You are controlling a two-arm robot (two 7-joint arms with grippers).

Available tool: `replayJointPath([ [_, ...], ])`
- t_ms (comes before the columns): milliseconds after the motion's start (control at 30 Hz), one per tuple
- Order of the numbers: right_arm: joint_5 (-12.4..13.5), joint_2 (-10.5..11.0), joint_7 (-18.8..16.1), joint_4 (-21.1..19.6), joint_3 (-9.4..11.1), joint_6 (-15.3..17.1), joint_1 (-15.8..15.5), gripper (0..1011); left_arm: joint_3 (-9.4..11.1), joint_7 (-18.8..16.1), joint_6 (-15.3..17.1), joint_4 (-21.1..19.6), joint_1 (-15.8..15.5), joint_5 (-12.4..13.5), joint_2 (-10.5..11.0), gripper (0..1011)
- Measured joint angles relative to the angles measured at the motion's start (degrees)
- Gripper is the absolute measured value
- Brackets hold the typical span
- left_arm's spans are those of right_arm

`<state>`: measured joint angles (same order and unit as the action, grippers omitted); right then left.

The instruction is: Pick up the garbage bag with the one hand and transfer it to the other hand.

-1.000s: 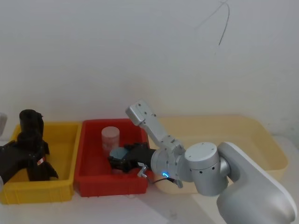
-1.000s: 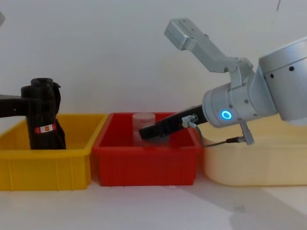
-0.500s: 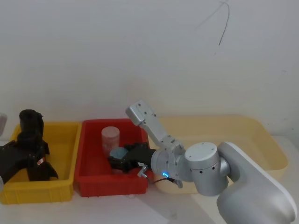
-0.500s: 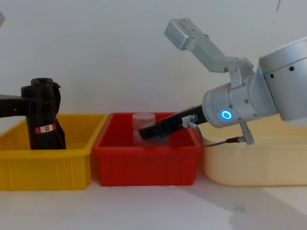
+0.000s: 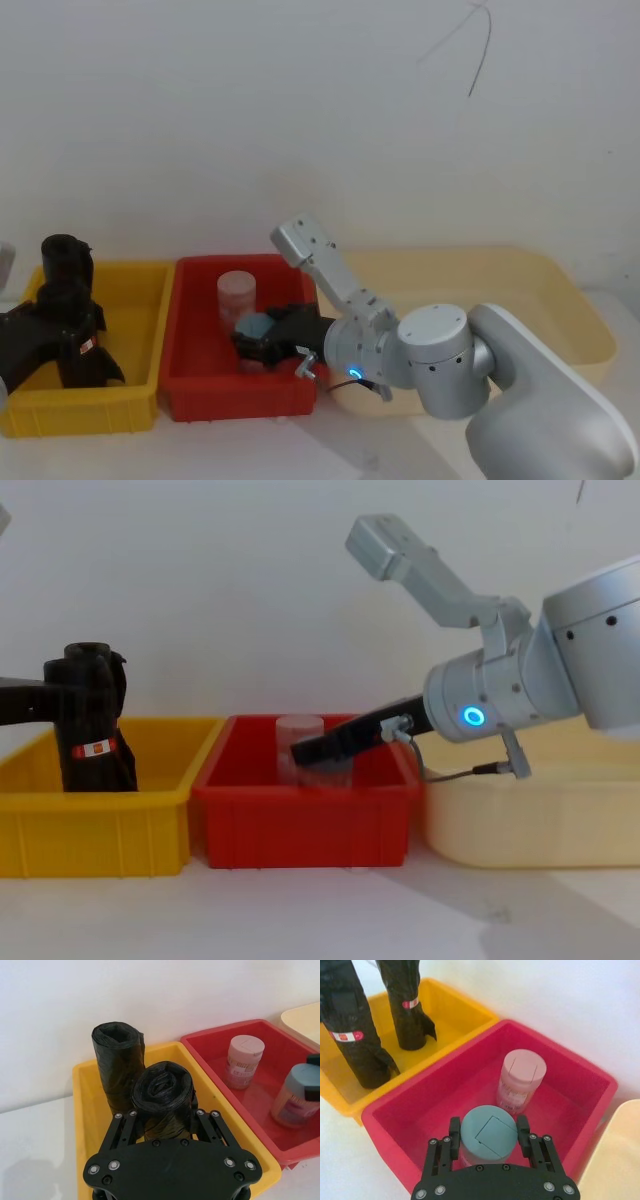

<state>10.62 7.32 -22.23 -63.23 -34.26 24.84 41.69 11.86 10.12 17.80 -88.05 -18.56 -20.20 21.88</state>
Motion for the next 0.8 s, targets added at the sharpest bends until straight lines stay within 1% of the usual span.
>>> replayJointPath([
  [200,0.3,0.38,1.06,-2.93,1.49,-0.79,-0.83,661,-0.01,-0.02,-0.01,-0.21,0.0,0.22,-0.01,435],
  [233,0.3,0.38,1.06,-2.93,1.49,-0.79,-0.83,661,-0.01,-0.03,-0.02,-0.31,0.0,0.31,-0.01,435],
  [267,0.46,0.44,1.35,-3.95,2.1,-0.94,-0.99,661,-0.01,-0.04,-0.04,-0.42,-0.01,0.39,-0.01,435],
  [333,0.68,0.55,1.69,-4.87,2.65,-1.1,-1.13,663,-0.01,-0.12,-0.25,-0.86,-0.13,0.76,0.04,435],
  [467,1.33,0.7,2.77,-7.92,4.66,-1.52,-1.36,663,0.08,-0.29,-0.64,-1.9,-0.6,1.47,0.14,435],
  [533,1.54,0.71,3.2,-8.73,5.31,-1.63,-1.37,661,0.24,-0.33,-0.86,-2.6,-1.12,1.91,0.18,435],
  [567,1.76,0.71,3.69,-9.68,6.15,-1.73,-1.39,661,0.29,-0.33,-0.95,-2.8,-1.3,2.11,0.19,435],
  [600,1.76,0.71,3.69,-9.68,6.15,-1.73,-1.39,661,0.35,-0.33,-1.01,-3.02,-1.53,2.27,0.2,435],
  [700,2.29,0.64,5.09,-11.3,8.44,-1.8,-1.3,661,0.78,-0.25,-1.33,-3.79,-2.71,3.04,0.21,435],
  [767,2.37,0.62,5.33,-11.46,8.83,-1.79,-1.25,661,1.24,0.05,-1.64,-4.06,-3.91,3.63,0.15,435],
  [800,2.54,0.58,5.9,-11.72,9.62,-1.77,-1.1,663,1.42,0.21,-1.79,-4.08,-4.5,3.86,0.11,435],
])
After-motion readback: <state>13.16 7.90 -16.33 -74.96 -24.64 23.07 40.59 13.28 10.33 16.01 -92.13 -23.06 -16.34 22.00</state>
